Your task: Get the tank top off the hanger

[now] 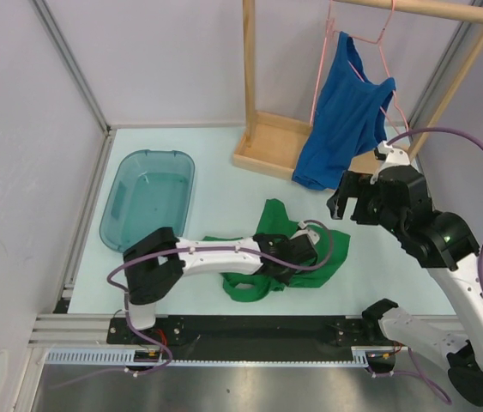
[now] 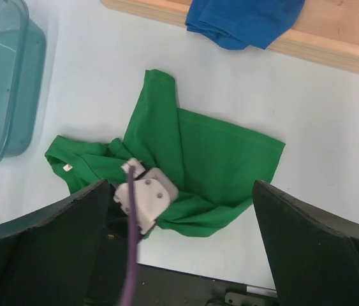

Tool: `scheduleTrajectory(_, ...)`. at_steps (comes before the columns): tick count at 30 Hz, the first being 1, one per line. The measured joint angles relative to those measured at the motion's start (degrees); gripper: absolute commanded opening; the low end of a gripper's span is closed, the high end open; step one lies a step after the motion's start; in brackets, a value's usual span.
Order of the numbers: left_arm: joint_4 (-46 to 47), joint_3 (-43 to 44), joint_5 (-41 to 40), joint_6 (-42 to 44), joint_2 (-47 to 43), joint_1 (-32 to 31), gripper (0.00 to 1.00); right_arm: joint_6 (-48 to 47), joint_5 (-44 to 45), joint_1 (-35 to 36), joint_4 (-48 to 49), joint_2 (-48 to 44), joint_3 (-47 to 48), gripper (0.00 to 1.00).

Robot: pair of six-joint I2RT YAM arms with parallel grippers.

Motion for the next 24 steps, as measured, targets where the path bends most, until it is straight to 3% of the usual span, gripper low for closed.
scheduleTrajectory(5,-1.0,-2.1,2.8,1.4,-10.4,4.9,0.00,0.0,0.1,0.0,0.1,-1.1,-0.6,1.00)
scheduleTrajectory(14,-5.2,-0.5,9.3,3.0,-41.3,31.4,0.00,0.0,-0.1,0.0,0.2,-2.6,-1.3,1.00)
scheduleTrajectory(24,-12.1,15.0,0.2,8.5,-50.9,47.7,0.00,0.6,-1.7,0.0,1.5,-2.8,-1.5,1.00)
